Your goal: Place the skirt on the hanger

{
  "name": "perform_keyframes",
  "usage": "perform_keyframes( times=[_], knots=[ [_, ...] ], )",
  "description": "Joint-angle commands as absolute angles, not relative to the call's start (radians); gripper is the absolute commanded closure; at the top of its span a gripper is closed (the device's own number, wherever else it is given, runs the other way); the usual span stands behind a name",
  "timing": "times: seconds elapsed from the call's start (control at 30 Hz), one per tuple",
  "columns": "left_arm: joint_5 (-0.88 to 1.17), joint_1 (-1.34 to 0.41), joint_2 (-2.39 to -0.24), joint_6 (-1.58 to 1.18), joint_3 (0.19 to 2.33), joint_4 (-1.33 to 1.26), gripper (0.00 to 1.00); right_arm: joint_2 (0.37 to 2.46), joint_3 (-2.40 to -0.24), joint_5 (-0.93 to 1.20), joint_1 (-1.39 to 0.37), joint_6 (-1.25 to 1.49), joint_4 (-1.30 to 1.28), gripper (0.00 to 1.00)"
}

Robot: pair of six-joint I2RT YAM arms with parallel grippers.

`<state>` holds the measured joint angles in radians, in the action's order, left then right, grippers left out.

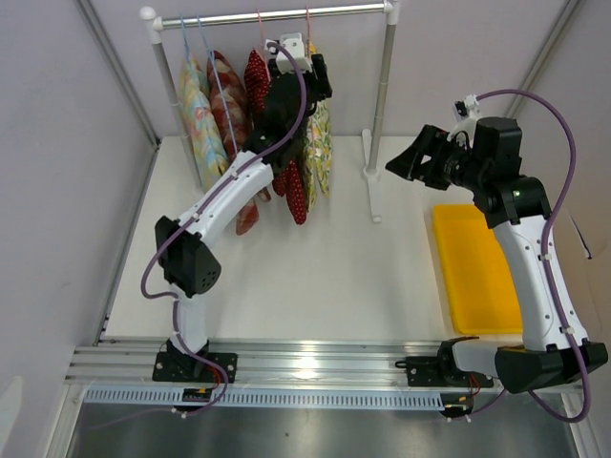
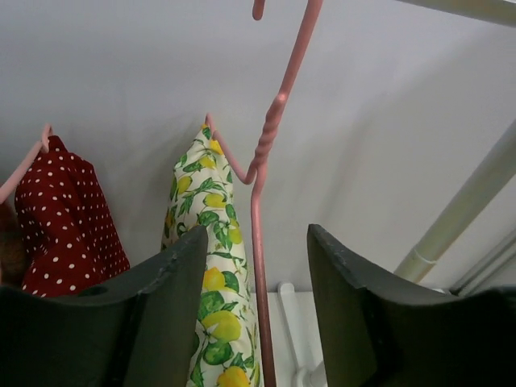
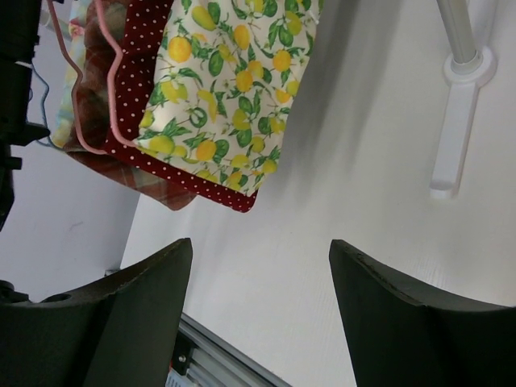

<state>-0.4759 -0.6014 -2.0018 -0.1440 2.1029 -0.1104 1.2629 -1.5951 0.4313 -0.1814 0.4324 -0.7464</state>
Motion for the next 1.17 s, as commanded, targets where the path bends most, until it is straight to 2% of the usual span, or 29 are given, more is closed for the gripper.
perform_keyframes(
  times=[0.0,0.03,0.17,0.3,0.4,0.43,0.47,0.57,0.6,0.77,1.13],
  knots=[
    [-0.423,-0.615,-1.864,-0.124,2.06,-0.152,0.29,1.232,-1.583,0.433,-0.179,0.426,-0.71,0.24],
    [-0.413,-0.624,-1.847,-0.124,2.046,-0.143,0.25,1.23,-1.579,0.433,-0.176,0.425,-0.707,0.23],
    [-0.368,-0.65,-1.732,-0.136,1.981,-0.057,0.26,1.213,-1.548,0.443,-0.164,0.431,-0.683,0.22],
    [-0.333,-0.683,-1.527,-0.166,1.885,0.102,0.23,1.172,-1.496,0.442,-0.158,0.44,-0.661,0.18],
    [-0.311,-0.689,-1.39,-0.21,1.7,0.228,0.23,1.143,-1.464,0.439,-0.153,0.452,-0.65,0.16],
    [-0.295,-0.687,-1.285,-0.234,1.656,0.253,0.22,1.134,-1.457,0.433,-0.153,0.448,-0.649,0.15],
    [-0.29,-0.687,-1.228,-0.244,1.52,0.274,0.21,1.125,-1.45,0.419,-0.152,0.442,-0.653,0.15],
    [-0.269,-0.687,-1.006,-0.285,1.383,0.345,0.2,1.083,-1.416,0.358,-0.149,0.431,-0.661,0.12],
    [-0.264,-0.687,-0.953,-0.305,1.265,0.395,0.2,1.074,-1.395,0.353,-0.15,0.426,-0.661,0.11],
    [-0.255,-0.689,-0.685,-0.336,1.112,0.561,0.19,1.037,-1.324,0.321,-0.152,0.42,-0.675,0.09],
    [-0.189,-0.689,-0.516,-0.324,1.005,0.655,0.17,0.983,-1.207,0.223,-0.156,0.426,-0.679,0.06]
  ],
)
